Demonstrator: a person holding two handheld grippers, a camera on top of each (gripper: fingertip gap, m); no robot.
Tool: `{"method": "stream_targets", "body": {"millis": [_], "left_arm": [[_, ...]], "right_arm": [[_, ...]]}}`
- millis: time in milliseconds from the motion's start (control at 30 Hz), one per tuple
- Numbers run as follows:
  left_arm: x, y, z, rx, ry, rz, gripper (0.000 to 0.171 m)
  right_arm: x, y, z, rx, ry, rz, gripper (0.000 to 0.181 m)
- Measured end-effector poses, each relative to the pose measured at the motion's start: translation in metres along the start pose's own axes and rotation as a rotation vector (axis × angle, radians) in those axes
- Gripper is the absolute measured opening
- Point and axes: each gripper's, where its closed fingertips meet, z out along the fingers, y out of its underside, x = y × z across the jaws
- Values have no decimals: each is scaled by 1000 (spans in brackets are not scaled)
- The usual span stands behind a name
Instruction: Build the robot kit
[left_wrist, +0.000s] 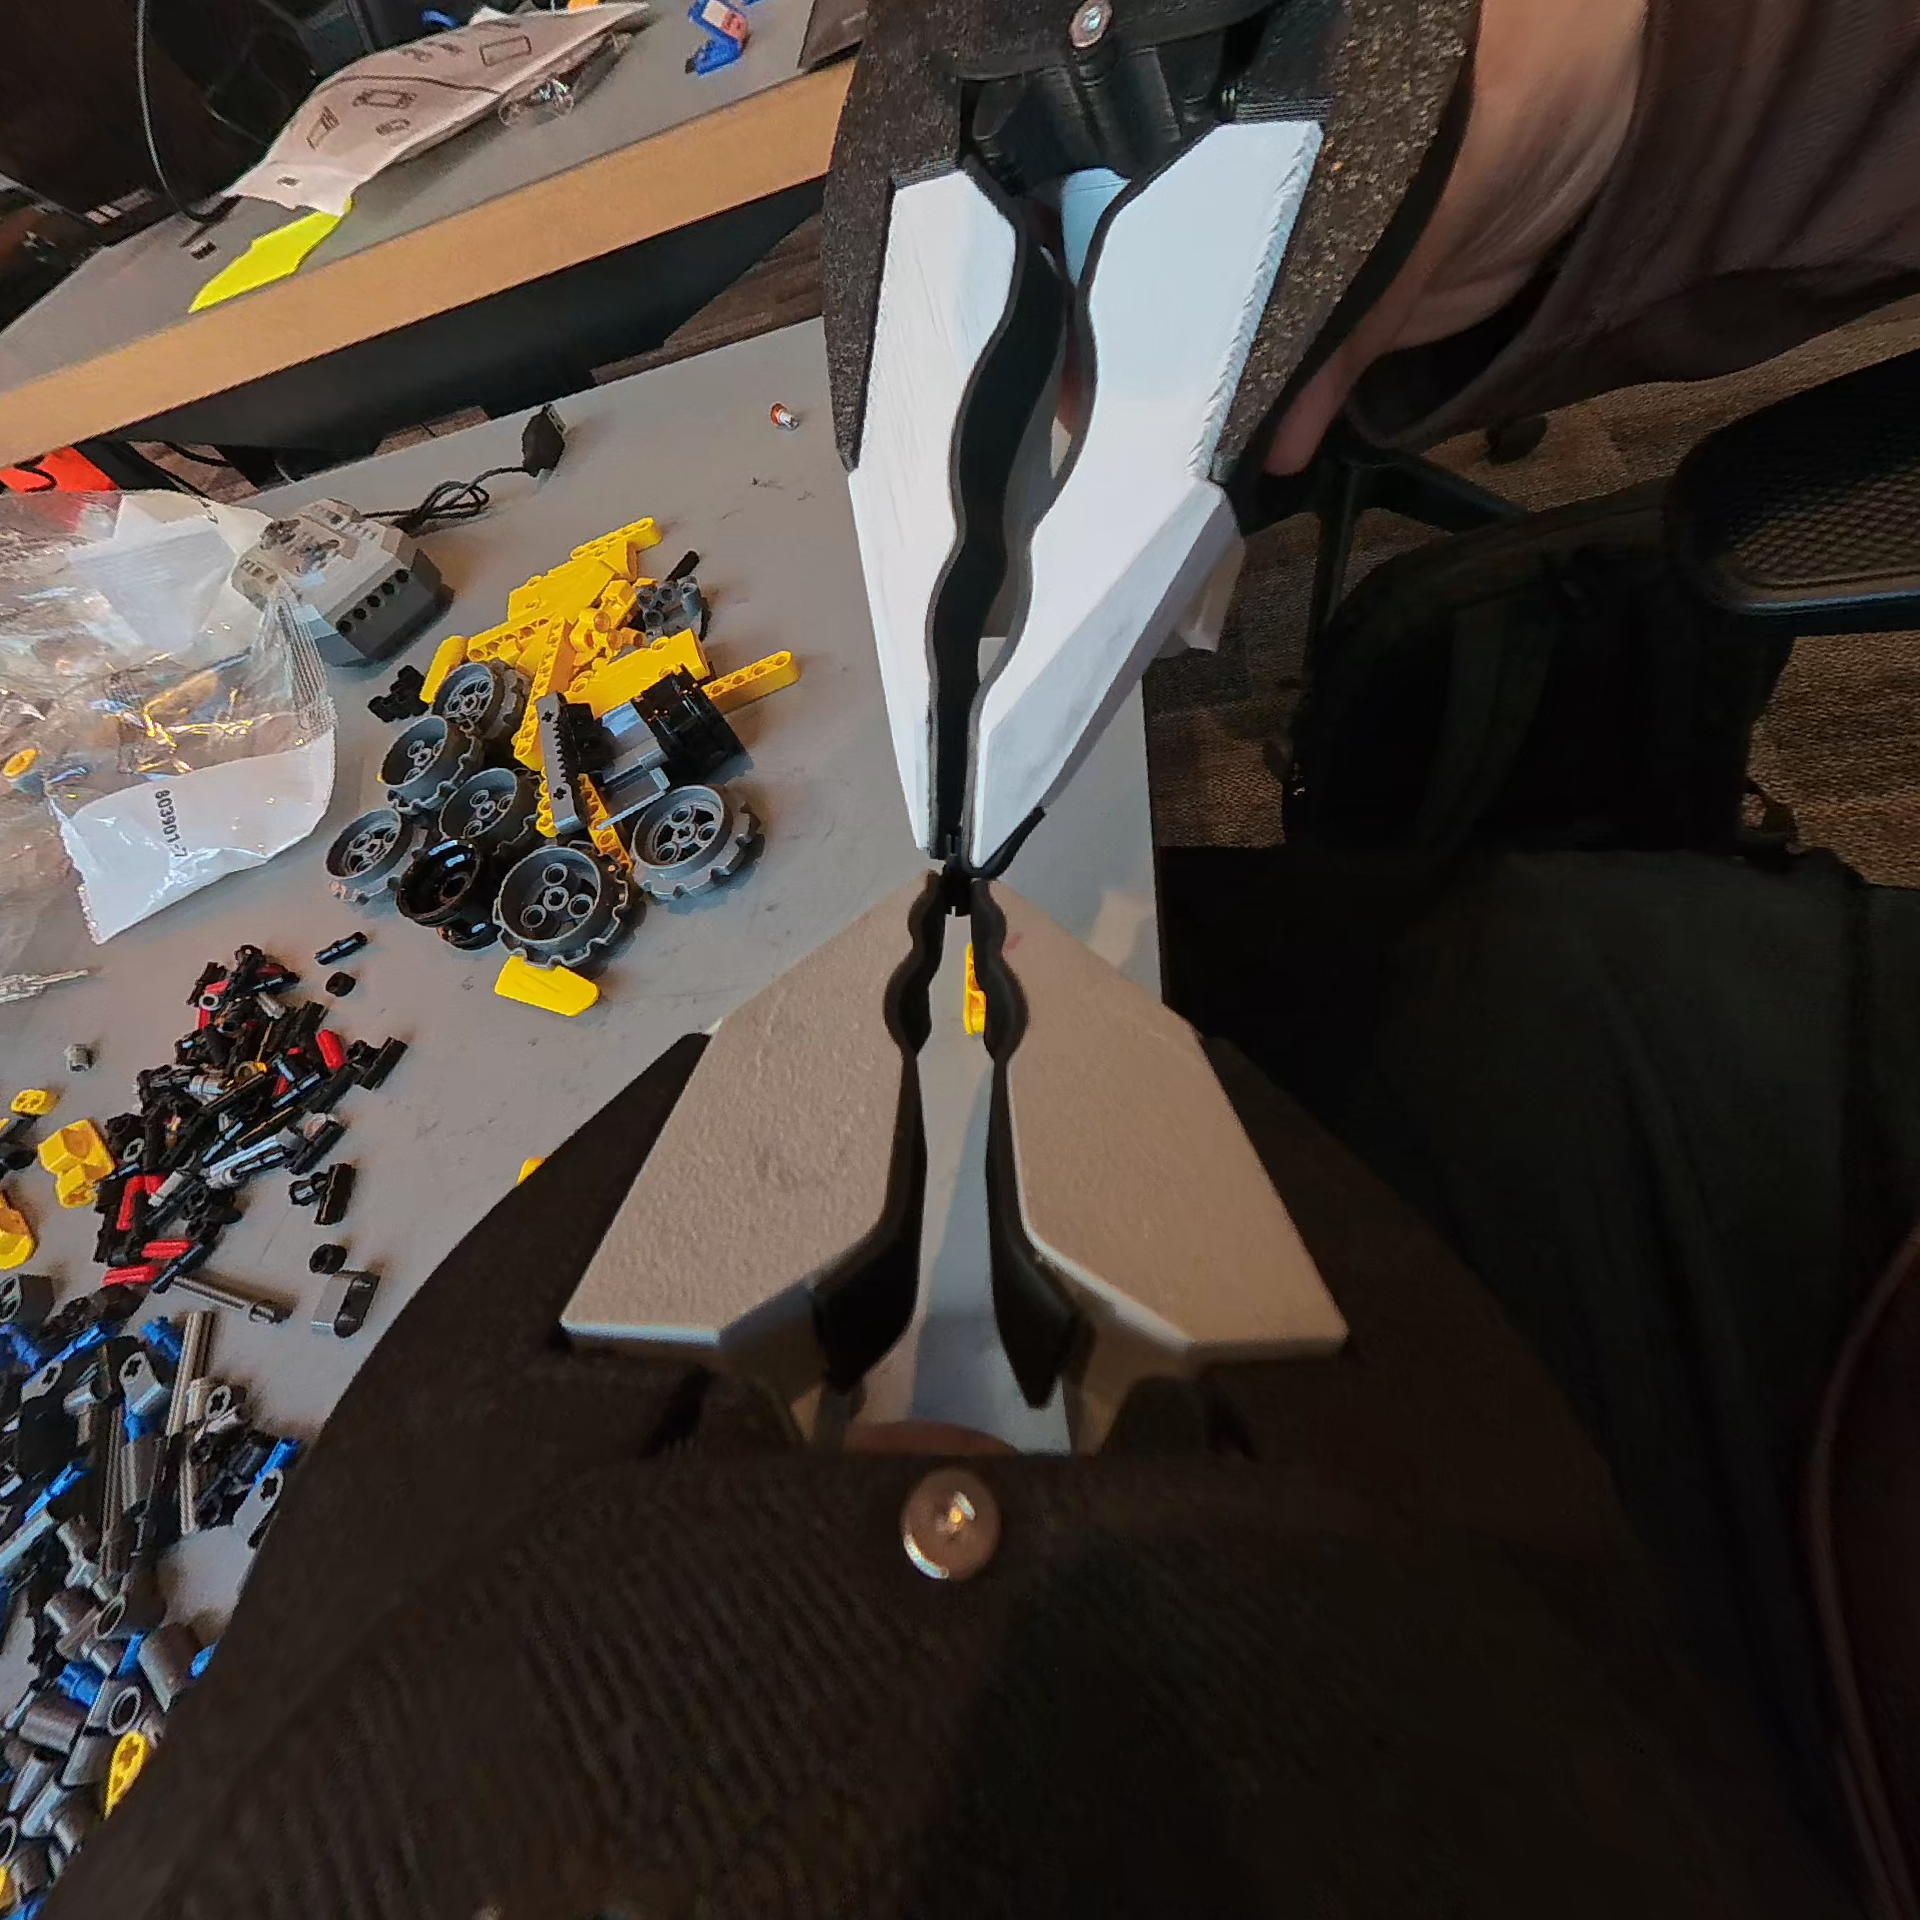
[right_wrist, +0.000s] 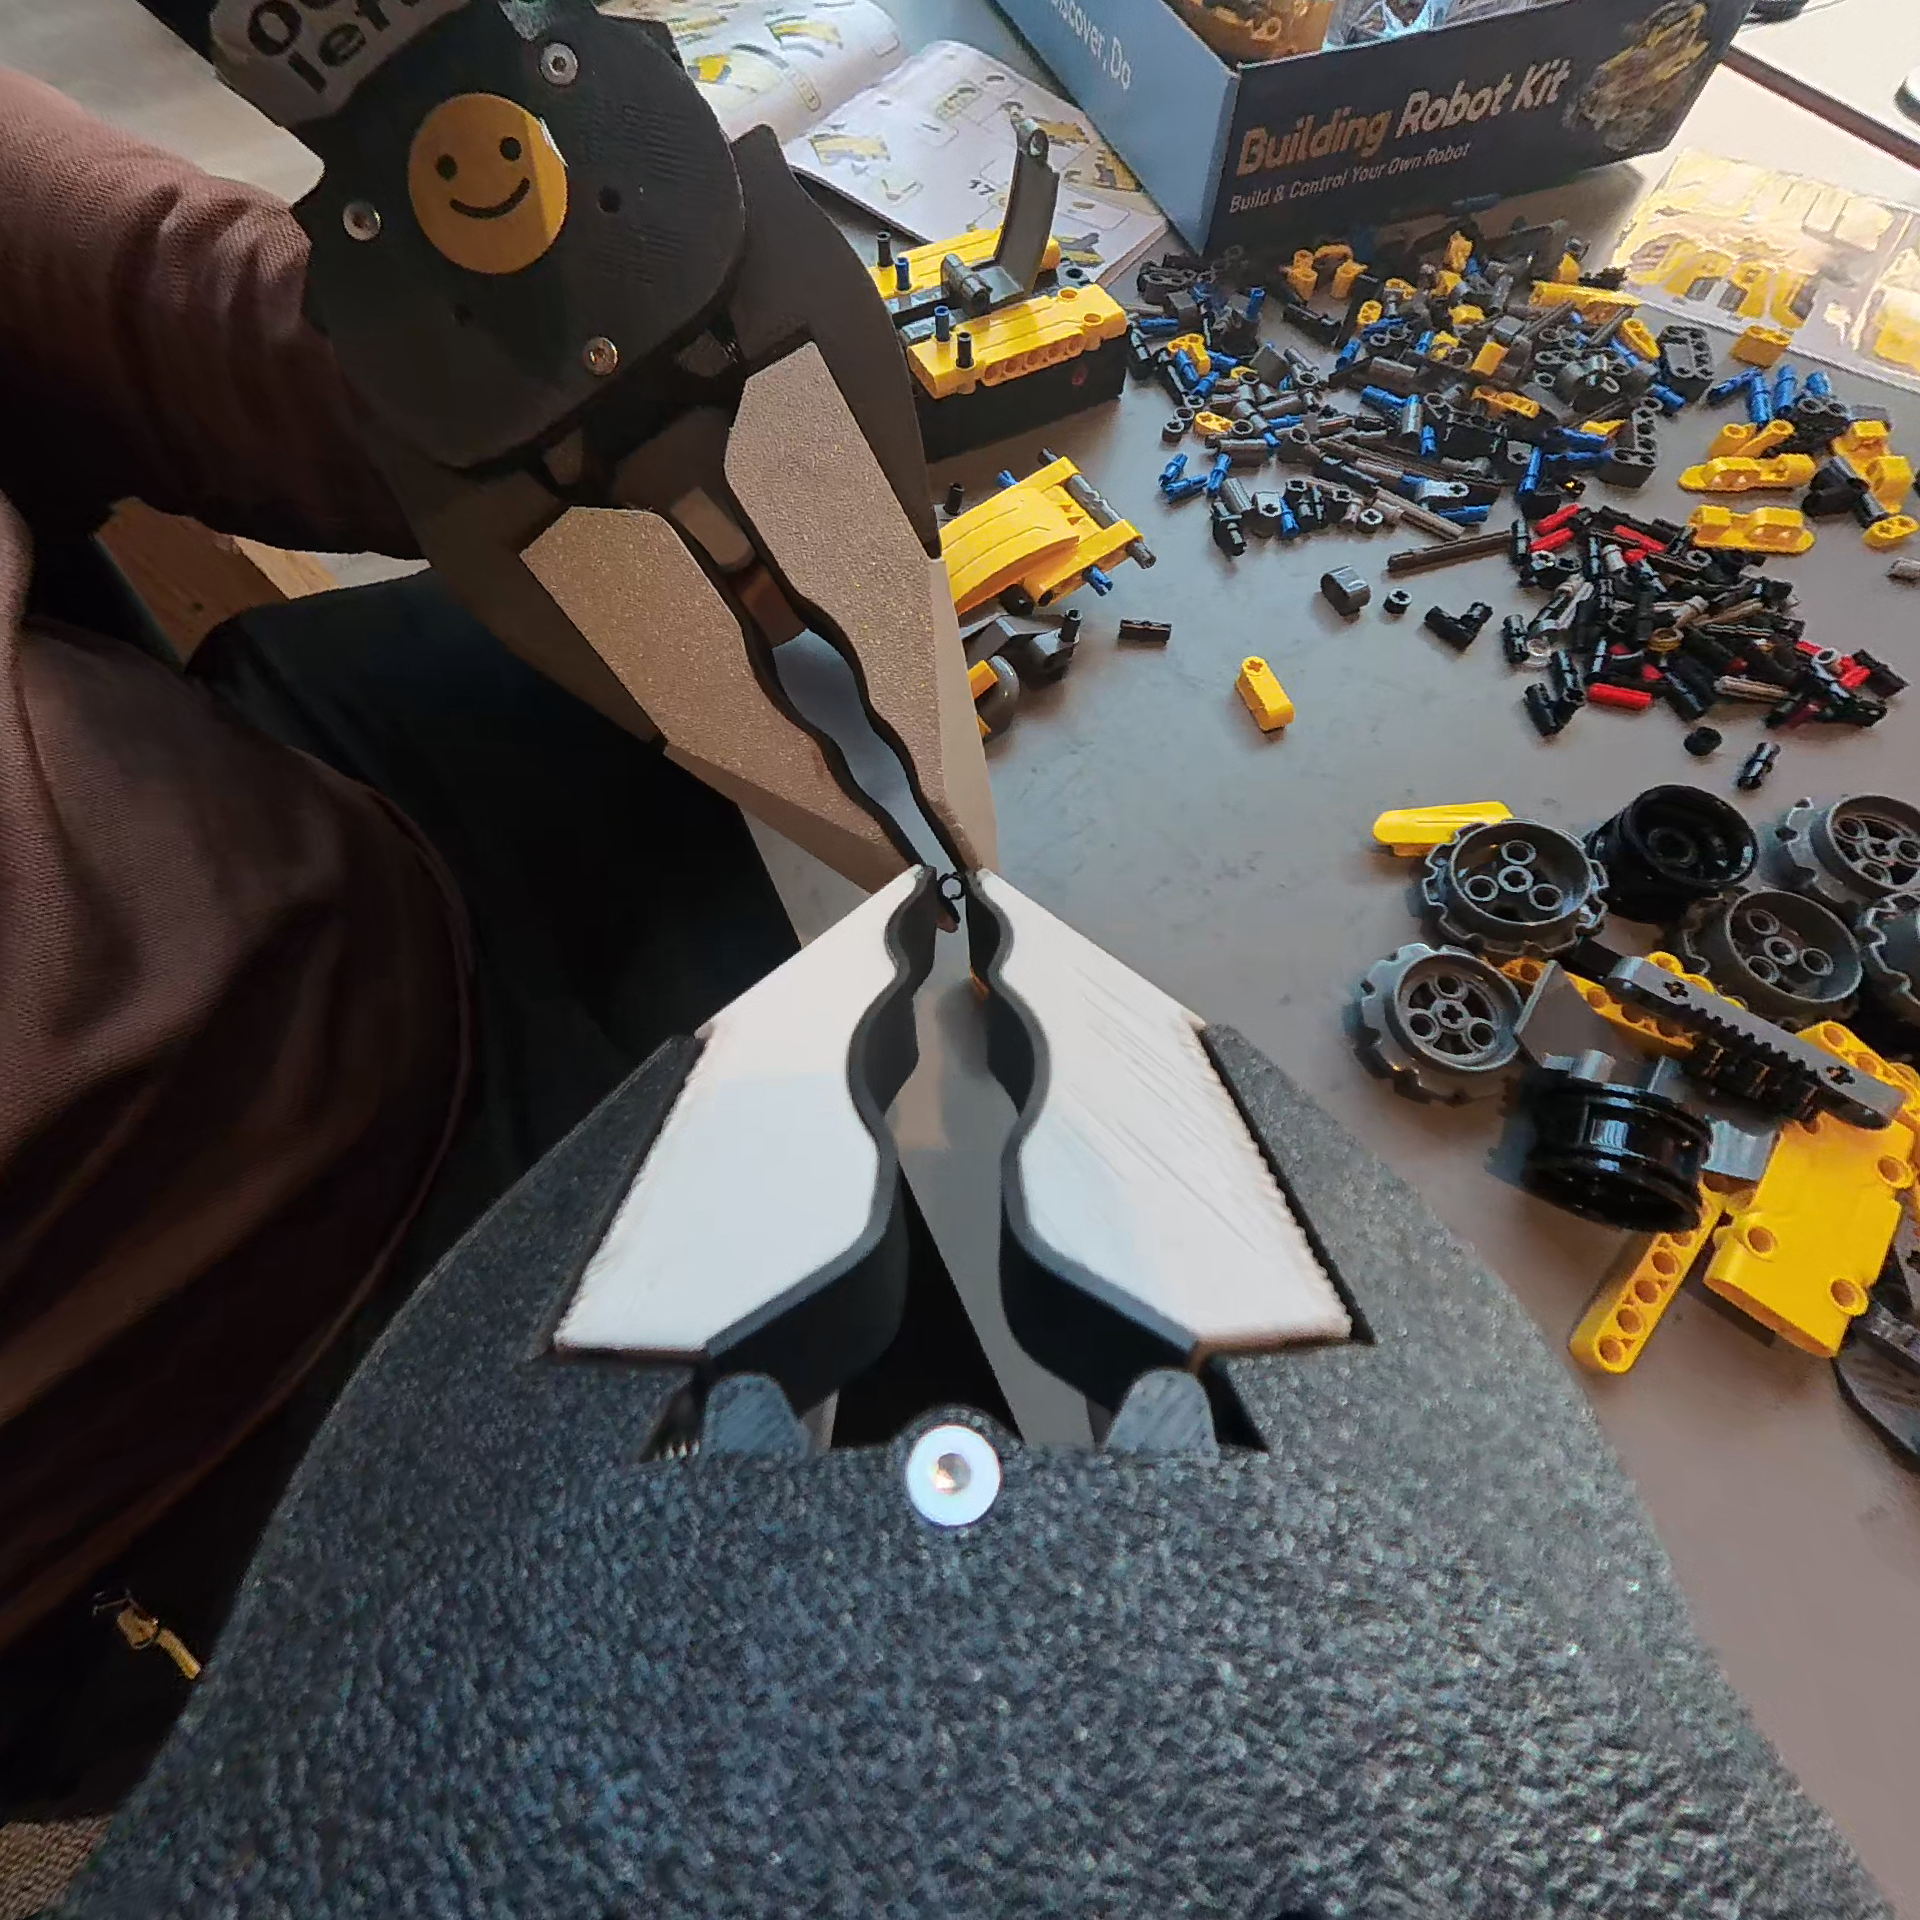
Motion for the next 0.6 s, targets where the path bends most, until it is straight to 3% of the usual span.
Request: {"method": "stream_targets", "body": {"millis": [233, 333, 600], "left_arm": [[-1, 8, 1, -52, 23, -79, 2], [-1, 25, 2, -152, 56, -145, 19], [6, 42, 14, -247, 81, -176, 21]], "right_arm": [[4, 7, 3, -64, 12, 6, 1], [11, 12, 3, -144, 38, 10, 0], [13, 38, 13, -381, 17, -30, 0]]}}
